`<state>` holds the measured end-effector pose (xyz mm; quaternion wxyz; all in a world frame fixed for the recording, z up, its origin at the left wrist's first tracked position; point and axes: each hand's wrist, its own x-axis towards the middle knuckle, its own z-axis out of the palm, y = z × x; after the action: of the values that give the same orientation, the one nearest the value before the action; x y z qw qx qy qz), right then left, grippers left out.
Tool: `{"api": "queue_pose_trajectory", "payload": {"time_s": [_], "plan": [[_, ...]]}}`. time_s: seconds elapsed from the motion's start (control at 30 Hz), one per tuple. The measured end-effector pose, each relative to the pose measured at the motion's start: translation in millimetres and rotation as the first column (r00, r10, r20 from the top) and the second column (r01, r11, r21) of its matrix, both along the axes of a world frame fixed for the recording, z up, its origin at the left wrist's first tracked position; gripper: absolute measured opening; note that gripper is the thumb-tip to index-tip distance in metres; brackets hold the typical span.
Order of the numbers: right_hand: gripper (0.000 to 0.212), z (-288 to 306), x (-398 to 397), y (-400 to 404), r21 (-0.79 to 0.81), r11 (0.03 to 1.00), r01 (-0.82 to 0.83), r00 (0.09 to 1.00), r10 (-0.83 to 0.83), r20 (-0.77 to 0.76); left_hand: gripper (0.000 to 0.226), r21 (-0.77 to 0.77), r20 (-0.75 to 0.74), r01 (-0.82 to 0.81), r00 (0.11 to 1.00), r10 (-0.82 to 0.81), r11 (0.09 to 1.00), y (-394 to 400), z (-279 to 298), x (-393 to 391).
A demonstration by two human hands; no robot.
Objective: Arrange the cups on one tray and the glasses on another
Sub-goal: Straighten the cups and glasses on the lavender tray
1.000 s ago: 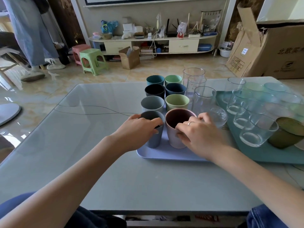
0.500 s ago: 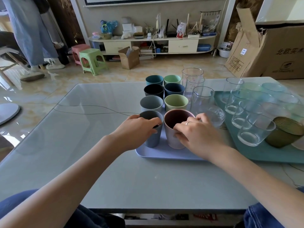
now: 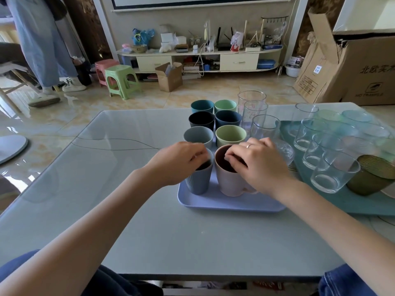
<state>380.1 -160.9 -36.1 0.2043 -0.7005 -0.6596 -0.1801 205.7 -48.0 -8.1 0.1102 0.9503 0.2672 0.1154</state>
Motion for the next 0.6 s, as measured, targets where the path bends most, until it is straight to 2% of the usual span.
{"api": "queue_pose_trajectory", "payload": {"time_s": [0.1, 0.17, 0.23, 0.33, 0.43, 0.5, 0.6], "plan": [[0.02, 17.1, 9.2, 14.3, -0.029, 0.998, 0.05, 0.997, -0.052, -0.061, 0.028, 0.03, 0.244, -0.202, 0.951, 0.189, 0.979, 23.8, 3.2, 8.7], [0.023, 21.4, 16.8, 28.9, -0.12, 0.988, 0.093, 0.994, -0.1, -0.054, 0.025, -0.048, 0.298, -0.344, 0.891, 0.342, 0.938, 43.0, 0.8, 14.3], [0.024, 23.3, 20.4, 42.6, -0.214, 0.971, 0.105, 0.987, -0.128, -0.098, 0.027, -0.144, 0.213, -0.425, 0.868, 0.448, 0.893, 58.1, -5.5, 19.7], [0.023, 22.5, 21.0, 56.0, -0.272, 0.957, 0.1, 0.976, -0.147, -0.159, 0.036, -0.32, 0.092, -0.488, 0.837, 0.539, 0.812, 70.2, -12.9, 29.7], [0.022, 22.3, 18.5, 62.5, -0.281, 0.957, 0.076, 0.968, -0.138, -0.21, 0.024, -0.474, 0.065, -0.473, 0.822, 0.566, 0.743, 74.4, -16.2, 39.1], [0.02, 21.2, 17.2, 65.1, -0.271, 0.961, 0.062, 0.958, -0.134, -0.254, 0.013, -0.519, 0.064, -0.456, 0.823, 0.565, 0.723, 72.9, -17.1, 42.8], [0.018, 19.7, 16.5, 67.1, -0.279, 0.96, 0.04, 0.947, -0.125, -0.295, 0.011, -0.524, 0.085, -0.443, 0.823, 0.562, 0.727, 70.8, -19.0, 45.3]]}}
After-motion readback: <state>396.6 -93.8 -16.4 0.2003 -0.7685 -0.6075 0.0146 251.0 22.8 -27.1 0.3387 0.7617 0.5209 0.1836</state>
